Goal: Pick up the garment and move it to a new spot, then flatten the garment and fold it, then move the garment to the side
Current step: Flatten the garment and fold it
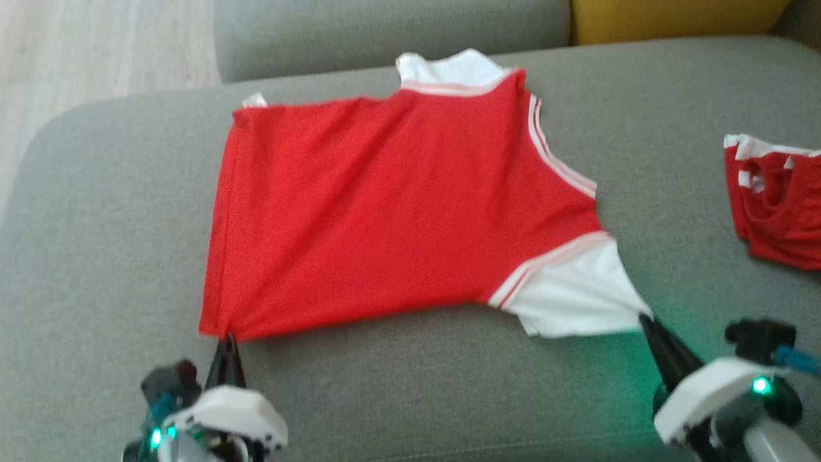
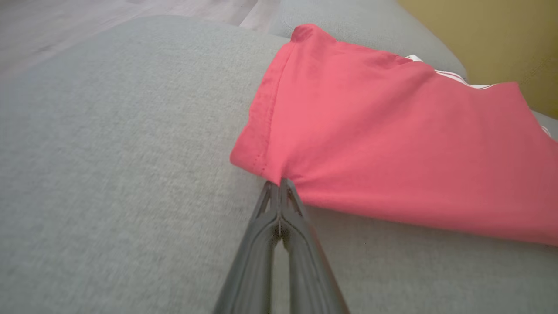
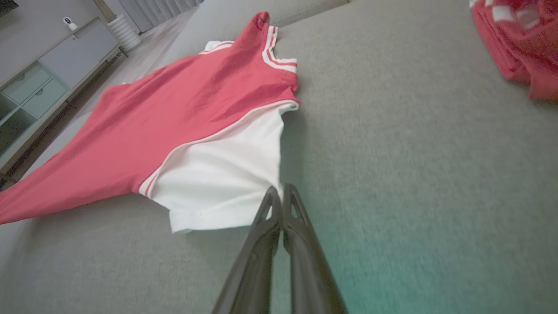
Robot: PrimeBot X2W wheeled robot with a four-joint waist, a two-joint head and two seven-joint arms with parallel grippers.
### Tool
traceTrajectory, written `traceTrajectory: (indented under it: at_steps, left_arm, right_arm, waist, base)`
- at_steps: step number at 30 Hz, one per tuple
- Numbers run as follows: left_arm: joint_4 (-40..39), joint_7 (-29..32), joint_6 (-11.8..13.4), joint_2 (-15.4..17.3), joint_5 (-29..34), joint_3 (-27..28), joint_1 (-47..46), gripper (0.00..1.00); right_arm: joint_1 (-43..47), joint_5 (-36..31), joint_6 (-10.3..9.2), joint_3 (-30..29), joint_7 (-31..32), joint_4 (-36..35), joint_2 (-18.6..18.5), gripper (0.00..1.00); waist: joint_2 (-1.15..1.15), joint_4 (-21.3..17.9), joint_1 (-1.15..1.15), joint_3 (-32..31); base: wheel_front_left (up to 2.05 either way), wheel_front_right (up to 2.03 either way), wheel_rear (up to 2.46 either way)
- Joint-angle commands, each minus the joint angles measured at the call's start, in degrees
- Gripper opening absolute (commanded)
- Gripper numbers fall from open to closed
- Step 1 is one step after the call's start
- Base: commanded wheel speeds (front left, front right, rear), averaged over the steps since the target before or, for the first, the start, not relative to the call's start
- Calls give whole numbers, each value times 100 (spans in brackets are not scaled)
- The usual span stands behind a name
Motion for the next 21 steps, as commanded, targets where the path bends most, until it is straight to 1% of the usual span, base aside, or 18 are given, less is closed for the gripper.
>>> traceTrajectory:
  at_steps: [1,6,9,12,15,21]
  left_arm:
    - [-196,-29,50,113,28,168,5,0]
    - [-386,-29,90,113,89,222,254,0]
    - [-598,-29,55,113,222,260,203,0]
    - [-762,-29,-1,113,364,231,-12,0]
    - [-830,-29,-21,113,363,176,-360,0]
    - [-452,-29,20,113,371,-69,-1150,0]
  right_arm:
    - [65,-75,37,-22,55,-283,-83,0]
    - [629,-135,37,-351,400,-806,-2,0]
    - [677,-168,37,-593,481,-1190,88,0]
    - [459,-204,37,-764,507,-1480,226,0]
    - [67,-272,37,-860,502,-1550,323,0]
    - [-830,-418,37,-919,329,-1096,409,0]
  waist:
    - [0,34,1,-130]
    - [0,71,1,-167]
    - [0,101,1,-65]
    - [0,136,1,77]
    - [0,187,1,251]
    - [0,305,1,601]
  base:
    - [0,0,0]
    - [0,0,0]
    - [0,0,0]
    - [0,0,0]
    - [0,0,0]
    - [0,0,0]
